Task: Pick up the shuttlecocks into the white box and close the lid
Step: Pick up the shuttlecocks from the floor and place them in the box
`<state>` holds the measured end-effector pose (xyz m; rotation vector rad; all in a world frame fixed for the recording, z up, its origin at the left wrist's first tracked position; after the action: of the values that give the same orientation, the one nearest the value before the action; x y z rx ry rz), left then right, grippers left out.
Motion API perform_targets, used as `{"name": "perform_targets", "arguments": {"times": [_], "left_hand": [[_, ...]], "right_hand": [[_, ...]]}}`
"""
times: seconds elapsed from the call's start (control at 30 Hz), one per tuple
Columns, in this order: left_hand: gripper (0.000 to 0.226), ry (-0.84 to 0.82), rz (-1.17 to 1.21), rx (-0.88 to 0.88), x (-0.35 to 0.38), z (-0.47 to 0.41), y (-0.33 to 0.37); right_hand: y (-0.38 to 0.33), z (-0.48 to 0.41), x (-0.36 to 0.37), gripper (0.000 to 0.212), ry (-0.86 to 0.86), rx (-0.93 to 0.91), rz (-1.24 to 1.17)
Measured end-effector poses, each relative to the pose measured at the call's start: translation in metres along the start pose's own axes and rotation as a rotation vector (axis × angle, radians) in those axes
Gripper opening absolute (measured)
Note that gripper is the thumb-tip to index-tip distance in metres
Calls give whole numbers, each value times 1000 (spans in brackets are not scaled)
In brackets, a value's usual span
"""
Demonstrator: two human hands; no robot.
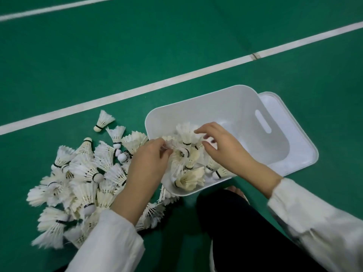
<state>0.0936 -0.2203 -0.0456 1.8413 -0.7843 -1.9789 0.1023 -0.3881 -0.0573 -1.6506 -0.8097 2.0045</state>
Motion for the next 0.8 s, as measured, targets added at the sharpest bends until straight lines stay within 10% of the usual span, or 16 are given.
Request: {"name": "perform_targets", "arguments": {"times": [0.47, 0.63, 0.8], "left_hand": [[13, -2, 45, 11, 4, 0, 23], [18, -19, 142, 34, 3, -7, 21], [15, -78, 110, 102, 5, -7, 13]], "right_hand": [[-45, 31, 22, 68, -188, -120, 126], [-15, 21, 7, 18, -107, 26, 130], [44, -6, -11, 14, -36, 249, 99]]}}
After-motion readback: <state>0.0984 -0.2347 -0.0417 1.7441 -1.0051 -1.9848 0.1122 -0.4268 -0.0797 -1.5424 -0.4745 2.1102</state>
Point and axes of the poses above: each hand's wrist, its own z-axis away from the middle knuckle, its own x-axis out of the palm, y = z × x, the point moved 9 cm from there along -z, towards the middle knuckle, and after that the axes turned 6 degrees about x, right-handed, at the moved point
